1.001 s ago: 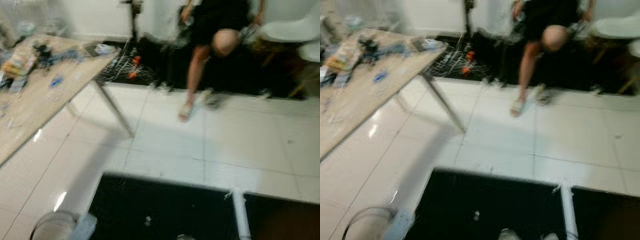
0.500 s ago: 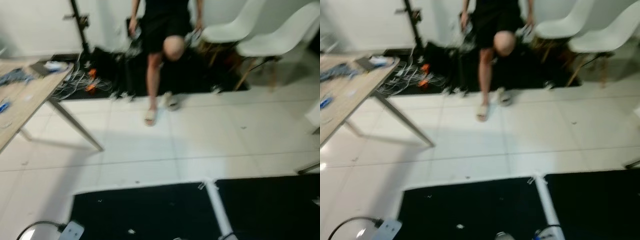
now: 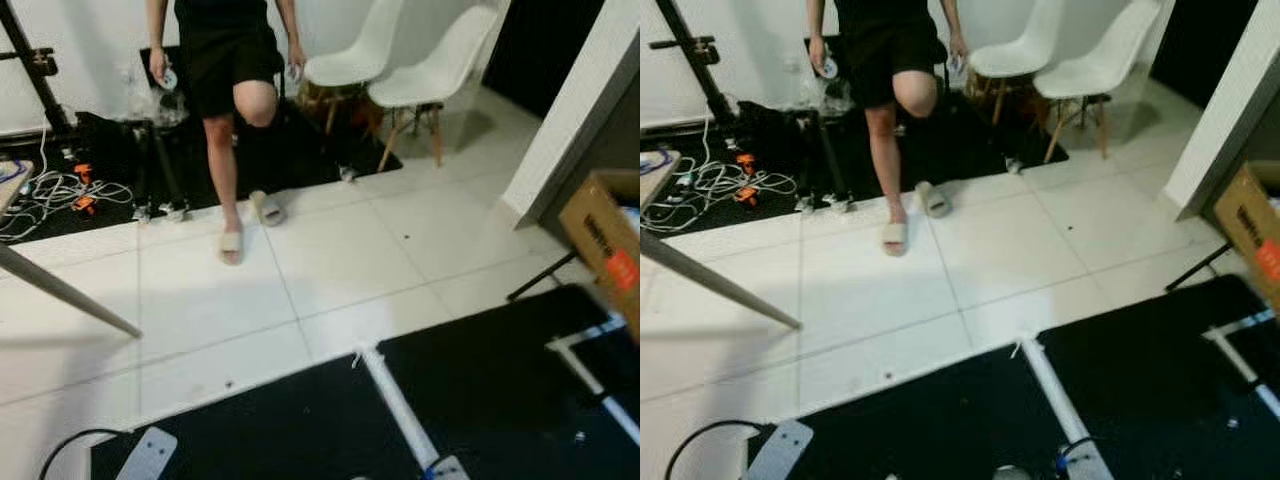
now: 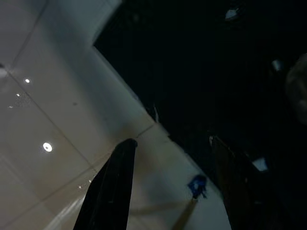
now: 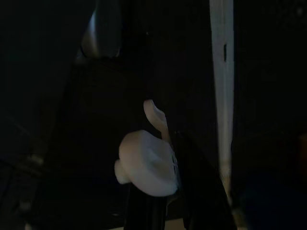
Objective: Picking trash to rubbish bin
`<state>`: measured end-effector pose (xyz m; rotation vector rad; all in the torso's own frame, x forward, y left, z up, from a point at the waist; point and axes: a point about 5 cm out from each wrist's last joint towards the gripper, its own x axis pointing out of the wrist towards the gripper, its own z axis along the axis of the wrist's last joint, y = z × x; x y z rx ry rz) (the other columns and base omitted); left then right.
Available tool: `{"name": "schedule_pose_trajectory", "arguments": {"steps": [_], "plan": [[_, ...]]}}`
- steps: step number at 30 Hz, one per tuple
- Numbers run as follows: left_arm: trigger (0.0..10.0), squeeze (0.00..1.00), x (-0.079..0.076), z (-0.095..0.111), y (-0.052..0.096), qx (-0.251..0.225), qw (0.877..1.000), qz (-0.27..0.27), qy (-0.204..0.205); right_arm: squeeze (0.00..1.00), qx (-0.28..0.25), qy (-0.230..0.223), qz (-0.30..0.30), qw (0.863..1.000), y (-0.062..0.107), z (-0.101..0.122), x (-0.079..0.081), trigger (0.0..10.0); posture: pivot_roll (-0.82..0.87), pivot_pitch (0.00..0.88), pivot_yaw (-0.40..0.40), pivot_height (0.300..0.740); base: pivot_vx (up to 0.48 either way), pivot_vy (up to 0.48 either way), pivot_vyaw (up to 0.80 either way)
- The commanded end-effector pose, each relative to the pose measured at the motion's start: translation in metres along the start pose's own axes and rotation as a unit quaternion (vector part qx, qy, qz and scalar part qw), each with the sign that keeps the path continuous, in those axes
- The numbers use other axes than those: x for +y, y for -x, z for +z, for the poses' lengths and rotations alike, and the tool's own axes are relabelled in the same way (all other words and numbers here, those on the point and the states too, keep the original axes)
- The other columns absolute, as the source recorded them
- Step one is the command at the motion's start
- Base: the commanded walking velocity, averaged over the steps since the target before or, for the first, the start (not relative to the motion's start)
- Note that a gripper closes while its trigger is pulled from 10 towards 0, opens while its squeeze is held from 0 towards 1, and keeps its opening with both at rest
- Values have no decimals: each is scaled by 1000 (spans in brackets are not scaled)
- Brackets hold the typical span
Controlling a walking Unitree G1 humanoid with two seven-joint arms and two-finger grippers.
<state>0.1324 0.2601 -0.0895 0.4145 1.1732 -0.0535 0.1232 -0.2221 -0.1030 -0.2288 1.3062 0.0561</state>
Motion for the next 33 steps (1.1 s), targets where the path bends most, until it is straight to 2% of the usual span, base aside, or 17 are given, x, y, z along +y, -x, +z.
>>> {"name": "schedule_pose_trajectory", "arguments": {"steps": [1, 2, 5, 8, 12, 13, 15, 16, 17, 21, 24, 26, 27, 29, 30, 31, 33], "plan": [[10000, 0, 5, 8, 0, -15, 1000, 6, 10, 0, -32, -10, -2, 999, 1, 18, -3, 10000, -21, 36, 62, 740, 0, 0, -763], [10000, 0, 5, 13, -1, -22, 1000, 5, 10, 0, -65, -22, -7, 998, 3, 36, -7, 10000, -15, 44, 59, 740, 0, 0, -763], [10000, 0, 3, 15, -1, -26, 1000, 3, 13, 0, -108, -46, -9, 993, 6, 60, -13, 10000, -12, 53, 65, 740, 0, 0, -763], [10000, 0, 1, 14, -1, -25, 1000, 0, 11, 0, -126, -56, -8, 990, 9, 70, -15, 10000, -12, 50, 67, 740, 0, 0, -767], [10000, 0, -6, 7, -1, -14, 1000, -8, 12, 0, -173, -68, -2, 983, 15, 97, -19, 10000, -14, 39, 63, 740, 0, 0, -764], [10000, 0, -6, 7, -1, -14, 1000, -8, 12, 0, -173, -68, -2, 983, 15, 97, -19, 10000, -14, 39, 63, 740, 0, 0, -769], [10000, 0, -9, 7, -1, -15, 1000, -12, 7, 0, -202, -74, 4, 977, 20, 112, -19, 10000, -4, 50, 66, 740, 0, 0, -769], [10000, 0, -9, 10, -1, -22, 1000, -12, 8, 0, -234, -89, 8, 968, 25, 128, -20, 10000, -1, 55, 67, 740, 0, 0, -769], [10000, 0, -8, 12, -1, -25, 1000, -11, 8, 0, -248, -98, 12, 964, 27, 134, -20, 10000, 6, 64, 67, 740, 0, 0, -769], [10000, 0, -7, 14, -1, -30, 999, -10, 8, 0, -268, -116, 20, 956, 30, 143, -19, 10000, 6, 64, 67, 740, 0, 0, -769], [10000, 0, -6, 15, -1, -33, 999, -7, 12, 0, -318, -133, 39, 938, 41, 166, -18, 10000, 42, 55, 68, 740, 0, 0, -769], [10000, 0, -5, 16, -1, -36, 999, -7, 13, 0, -363, -142, 51, 919, 52, 188, -18, 10000, 46, 50, 73, 740, 0, 0, -775], [10000, 0, -5, 16, -1, -36, 999, -7, 13, 0, -363, -142, 51, 919, 52, 188, -18, 10000, 46, 50, 73, 740, 0, 0, -775], [10000, 0, -3, 16, -1, -37, 999, -6, 13, 0, -400, -150, 59, 902, 64, 207, -19, 10000, 41, 58, 83, 740, 0, 0, -778], [10000, 0, -3, 16, -1, -37, 999, -6, 13, 0, -400, -150, 59, 902, 64, 207, -19, 10000, 41, 58, 83, 740, 0, 0, -781], [10000, 0, 0, 17, -1, -37, 999, -4, 15, 0, -432, -161, 68, 885, 75, 225, -18, 10000, 43, 65, 84, 740, 0, 0, -775], [10000, 0, 4, 18, -1, -42, 999, 0, 23, 0, -473, -157, 81, 863, 91, 246, -15, 10000, 41, 69, 85, 740, 0, 0, -781]]}}
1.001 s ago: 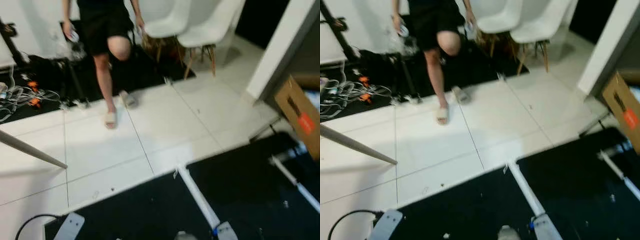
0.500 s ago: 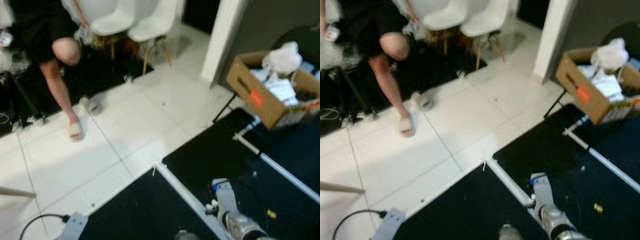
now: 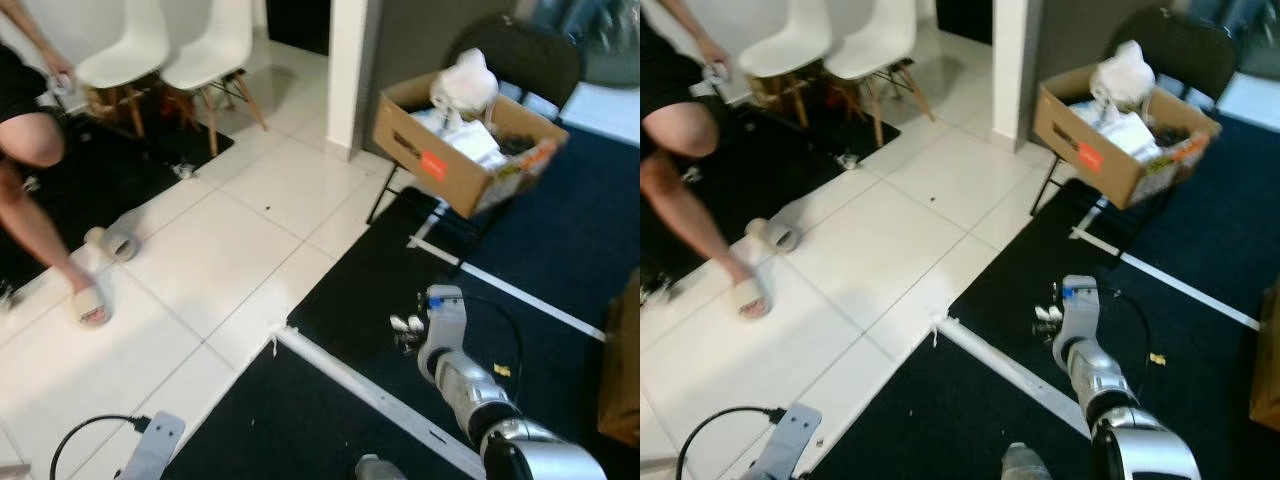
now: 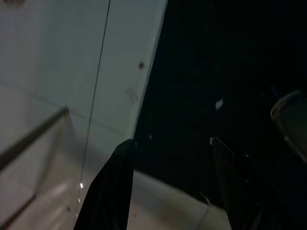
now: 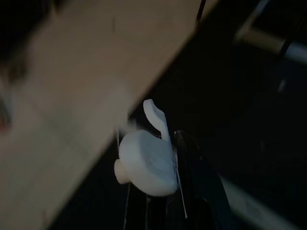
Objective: Picking trash to rubbish bin
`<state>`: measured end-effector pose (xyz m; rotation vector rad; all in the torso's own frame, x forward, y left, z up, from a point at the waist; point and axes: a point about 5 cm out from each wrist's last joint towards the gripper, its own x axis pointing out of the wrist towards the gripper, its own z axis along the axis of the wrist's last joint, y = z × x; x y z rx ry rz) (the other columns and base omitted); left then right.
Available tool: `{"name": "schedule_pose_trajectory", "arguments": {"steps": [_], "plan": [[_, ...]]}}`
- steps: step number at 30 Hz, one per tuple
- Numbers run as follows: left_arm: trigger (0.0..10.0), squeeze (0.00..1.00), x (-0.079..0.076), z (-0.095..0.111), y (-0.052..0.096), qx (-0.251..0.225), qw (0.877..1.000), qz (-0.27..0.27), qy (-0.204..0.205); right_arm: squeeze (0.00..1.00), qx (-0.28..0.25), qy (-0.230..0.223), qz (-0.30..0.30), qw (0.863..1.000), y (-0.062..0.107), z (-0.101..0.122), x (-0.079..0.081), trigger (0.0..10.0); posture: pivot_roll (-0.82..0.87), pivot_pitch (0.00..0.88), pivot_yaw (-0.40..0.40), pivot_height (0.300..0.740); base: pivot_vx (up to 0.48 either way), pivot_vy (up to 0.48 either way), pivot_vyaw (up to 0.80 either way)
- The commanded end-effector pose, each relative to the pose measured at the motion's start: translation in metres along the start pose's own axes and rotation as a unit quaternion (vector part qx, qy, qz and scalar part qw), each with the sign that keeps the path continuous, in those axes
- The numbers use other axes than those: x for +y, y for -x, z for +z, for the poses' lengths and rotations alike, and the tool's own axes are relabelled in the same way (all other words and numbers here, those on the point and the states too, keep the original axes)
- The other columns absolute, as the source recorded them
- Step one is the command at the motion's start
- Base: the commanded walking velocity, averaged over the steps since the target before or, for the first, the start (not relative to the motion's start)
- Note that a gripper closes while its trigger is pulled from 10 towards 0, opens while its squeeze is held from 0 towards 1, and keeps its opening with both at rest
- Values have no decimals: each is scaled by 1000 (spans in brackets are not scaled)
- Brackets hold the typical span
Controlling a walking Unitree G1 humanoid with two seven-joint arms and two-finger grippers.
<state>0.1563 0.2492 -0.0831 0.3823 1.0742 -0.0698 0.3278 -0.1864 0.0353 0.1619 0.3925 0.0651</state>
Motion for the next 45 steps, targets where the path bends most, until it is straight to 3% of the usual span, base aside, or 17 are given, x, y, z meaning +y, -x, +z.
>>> {"name": "schedule_pose_trajectory", "arguments": {"steps": [1, 10, 14, 21, 29, 45], "plan": [[10000, 0, 7, -9, 2, 9, 1000, 6, 12, 0, -31, -10, 14, 999, -3, 12, 8, 10000, 41, 69, 85, 740, 0, 0, -781], [10000, 0, 13, -3, 2, 3, 1000, 4, 20, 0, -120, -9, 56, 991, -13, 61, 28, 10000, 35, 53, 112, 740, 0, 0, -781], [10000, 0, 17, 5, 1, -5, 1000, 7, 18, 0, -154, -7, 89, 984, -16, 82, 48, 10000, 40, 63, 127, 740, 0, 0, -783], [10000, 0, 21, 8, 1, -11, 999, 14, 35, 0, -176, 8, 135, 975, -16, 91, 72, 10000, 47, 63, 113, 740, 0, 0, -793], [10000, 0, 16, 5, 1, -5, 999, 7, 53, 0, -201, 21, 172, 964, -15, 104, 90, 10000, 57, 73, 101, 740, 32, 0, 0], [10000, 0, 10, -8, 2, 12, 998, -4, 62, 0, -221, 24, 193, 956, -10, 115, 96, 10000, 48, 72, 94, 740, 325, 0, -150]]}}
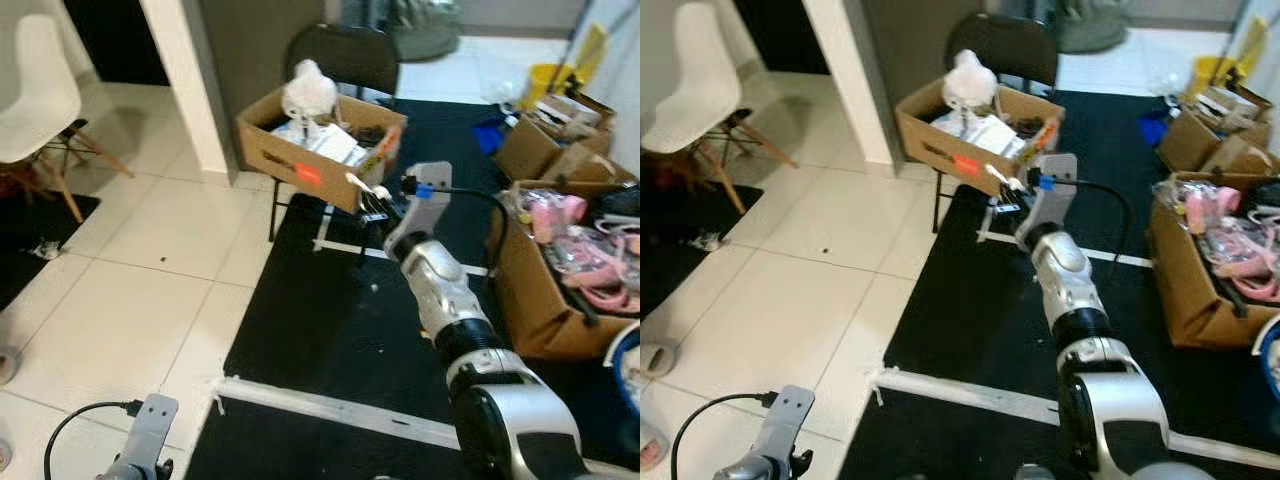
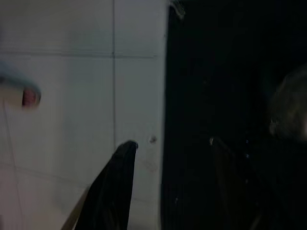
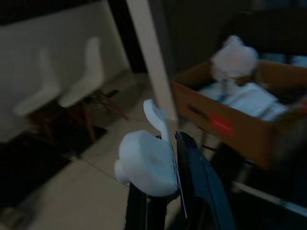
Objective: Picking trash to rubbish bin
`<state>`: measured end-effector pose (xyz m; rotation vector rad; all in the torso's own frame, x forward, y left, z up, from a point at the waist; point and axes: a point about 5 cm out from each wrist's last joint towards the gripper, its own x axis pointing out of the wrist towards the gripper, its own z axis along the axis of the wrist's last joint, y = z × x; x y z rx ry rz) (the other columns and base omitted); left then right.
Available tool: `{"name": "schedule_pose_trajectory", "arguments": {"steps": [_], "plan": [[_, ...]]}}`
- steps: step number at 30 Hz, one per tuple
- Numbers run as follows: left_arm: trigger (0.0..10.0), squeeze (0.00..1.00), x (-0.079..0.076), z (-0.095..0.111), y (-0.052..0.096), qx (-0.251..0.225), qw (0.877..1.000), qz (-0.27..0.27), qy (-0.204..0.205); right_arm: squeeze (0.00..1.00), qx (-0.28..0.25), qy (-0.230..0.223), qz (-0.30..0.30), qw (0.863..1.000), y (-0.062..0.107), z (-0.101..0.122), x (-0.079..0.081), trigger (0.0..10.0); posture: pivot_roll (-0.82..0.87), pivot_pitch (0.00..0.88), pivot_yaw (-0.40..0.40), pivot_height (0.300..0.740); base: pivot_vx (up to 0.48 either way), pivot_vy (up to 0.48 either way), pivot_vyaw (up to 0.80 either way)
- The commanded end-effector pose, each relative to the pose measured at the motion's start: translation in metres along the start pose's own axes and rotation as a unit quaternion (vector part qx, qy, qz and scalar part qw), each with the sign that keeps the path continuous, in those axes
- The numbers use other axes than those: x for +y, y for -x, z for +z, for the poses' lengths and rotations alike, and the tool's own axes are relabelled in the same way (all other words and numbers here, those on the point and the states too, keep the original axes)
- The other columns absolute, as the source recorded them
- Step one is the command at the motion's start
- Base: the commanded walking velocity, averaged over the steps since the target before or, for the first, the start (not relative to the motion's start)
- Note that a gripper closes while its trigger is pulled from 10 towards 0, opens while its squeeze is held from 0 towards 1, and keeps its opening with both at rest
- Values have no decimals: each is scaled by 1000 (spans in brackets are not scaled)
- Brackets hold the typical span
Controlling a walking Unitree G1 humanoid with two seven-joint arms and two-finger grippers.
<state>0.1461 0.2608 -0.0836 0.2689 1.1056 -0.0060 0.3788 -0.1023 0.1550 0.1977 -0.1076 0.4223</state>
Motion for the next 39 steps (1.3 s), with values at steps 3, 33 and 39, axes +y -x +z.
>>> {"name": "schedule_pose_trajectory", "arguments": {"steps": [3, 33, 39], "plan": [[10000, 0, -1, 1, 0, 2, 1000, -2, 0, 0, 2, -3, -4, 1000, 3, 1, -6, 10000, 46, 78, 92, 740, 384, 0, -800], [10000, 0, -30, 8, -5, 3, 999, -31, -35, 0, -3, 38, 83, 996, -2, 5, 34, 10000, 56, 53, 91, 740, 318, 0, -53], [10000, 0, -25, 7, -4, 4, 999, -24, -34, 0, -12, 35, 88, 995, -4, 9, 38, 10000, 64, 49, 88, 740, 336, 0, 0]]}}
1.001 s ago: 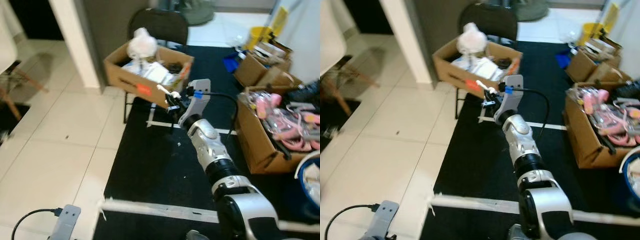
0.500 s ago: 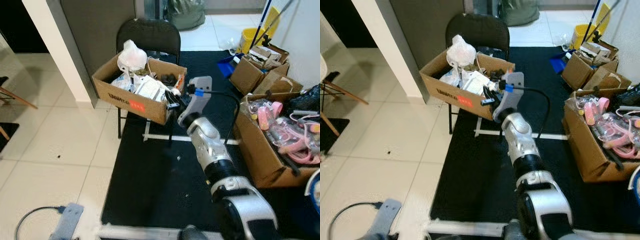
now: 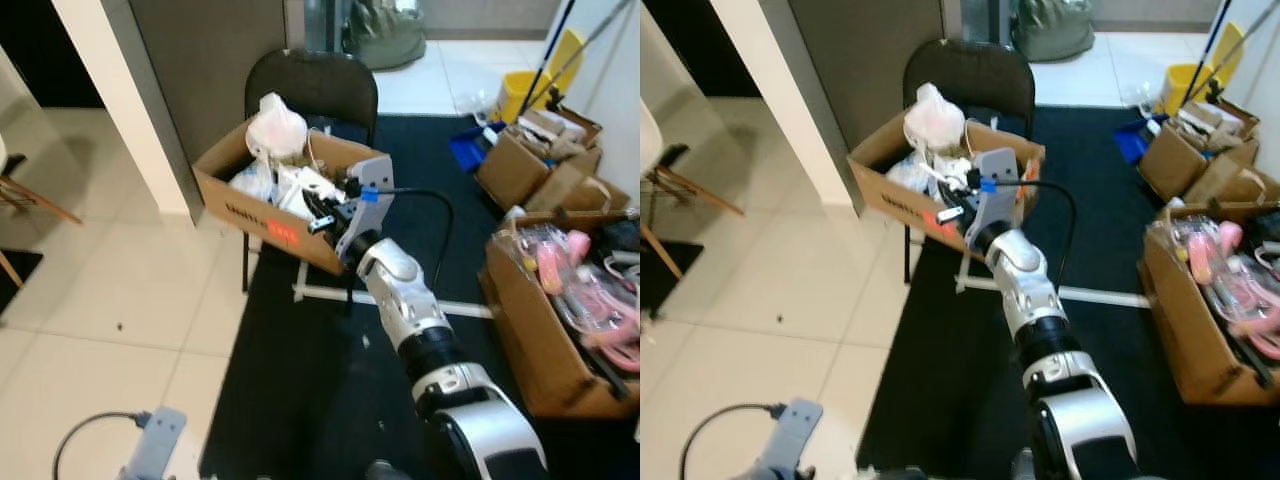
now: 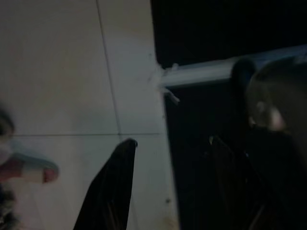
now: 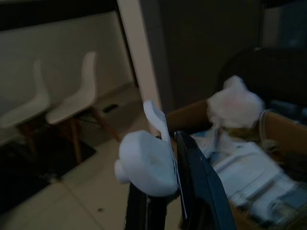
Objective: Picking trash to rubbish bin
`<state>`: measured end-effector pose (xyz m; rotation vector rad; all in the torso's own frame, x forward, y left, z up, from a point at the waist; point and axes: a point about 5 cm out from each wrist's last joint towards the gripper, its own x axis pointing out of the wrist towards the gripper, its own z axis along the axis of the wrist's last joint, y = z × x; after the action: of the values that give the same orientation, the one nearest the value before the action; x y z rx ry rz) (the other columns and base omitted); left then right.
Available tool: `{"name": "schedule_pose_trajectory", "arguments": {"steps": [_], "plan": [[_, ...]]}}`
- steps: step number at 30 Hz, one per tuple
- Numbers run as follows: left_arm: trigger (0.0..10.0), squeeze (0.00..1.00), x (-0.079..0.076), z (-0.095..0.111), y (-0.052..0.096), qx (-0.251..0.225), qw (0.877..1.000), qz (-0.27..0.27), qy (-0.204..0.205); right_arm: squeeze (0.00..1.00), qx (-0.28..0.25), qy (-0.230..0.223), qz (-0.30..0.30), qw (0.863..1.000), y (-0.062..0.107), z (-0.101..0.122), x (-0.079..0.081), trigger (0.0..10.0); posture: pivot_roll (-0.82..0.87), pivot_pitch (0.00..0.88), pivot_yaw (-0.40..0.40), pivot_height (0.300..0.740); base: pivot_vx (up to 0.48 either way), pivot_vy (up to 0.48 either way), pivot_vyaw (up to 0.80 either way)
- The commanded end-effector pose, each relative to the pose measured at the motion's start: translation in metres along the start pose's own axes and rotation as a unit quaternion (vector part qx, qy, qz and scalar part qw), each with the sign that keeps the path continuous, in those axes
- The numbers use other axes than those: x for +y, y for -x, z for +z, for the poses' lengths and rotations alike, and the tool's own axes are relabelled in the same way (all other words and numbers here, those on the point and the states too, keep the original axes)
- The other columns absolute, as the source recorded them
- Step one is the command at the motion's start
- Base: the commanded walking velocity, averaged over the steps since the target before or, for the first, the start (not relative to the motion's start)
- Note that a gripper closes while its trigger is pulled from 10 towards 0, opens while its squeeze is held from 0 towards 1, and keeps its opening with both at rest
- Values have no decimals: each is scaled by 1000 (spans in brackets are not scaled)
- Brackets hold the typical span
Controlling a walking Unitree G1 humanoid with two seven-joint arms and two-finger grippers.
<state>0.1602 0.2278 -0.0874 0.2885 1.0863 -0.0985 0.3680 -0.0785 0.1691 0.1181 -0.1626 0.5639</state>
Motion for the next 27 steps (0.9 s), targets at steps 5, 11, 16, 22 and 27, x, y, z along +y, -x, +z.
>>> {"name": "schedule_pose_trajectory", "arguments": {"steps": [5, 11, 16, 22, 27], "plan": [[10000, 0, 12, -20, 5, 24, 1000, 7, -5, 0, -4, -5, 14, 1000, -3, 1, 12, 10000, 64, 52, 95, 740, 280, 0, 0], [10000, 0, 14, -26, 6, 31, 999, 8, -7, 0, 10, 11, 20, 1000, -1, -2, 11, 10000, 64, 62, 95, 740, 319, 0, 477], [10000, 0, 11, -24, 5, 32, 999, 5, -14, 0, 8, 6, -6, 1000, -1, -1, 7, 10000, 63, 63, 106, 740, 282, 0, 146], [10000, 0, 8, -13, 3, 24, 1000, 3, -19, 0, 14, 0, -9, 1000, -2, -1, 7, 10000, 63, 74, 110, 740, 321, 0, 0], [10000, 0, 6, -10, 2, 22, 999, -2, -27, 0, 22, 3, -11, 1000, 1, -4, 6, 10000, 57, 77, 119, 740, 351, 0, -800]]}}
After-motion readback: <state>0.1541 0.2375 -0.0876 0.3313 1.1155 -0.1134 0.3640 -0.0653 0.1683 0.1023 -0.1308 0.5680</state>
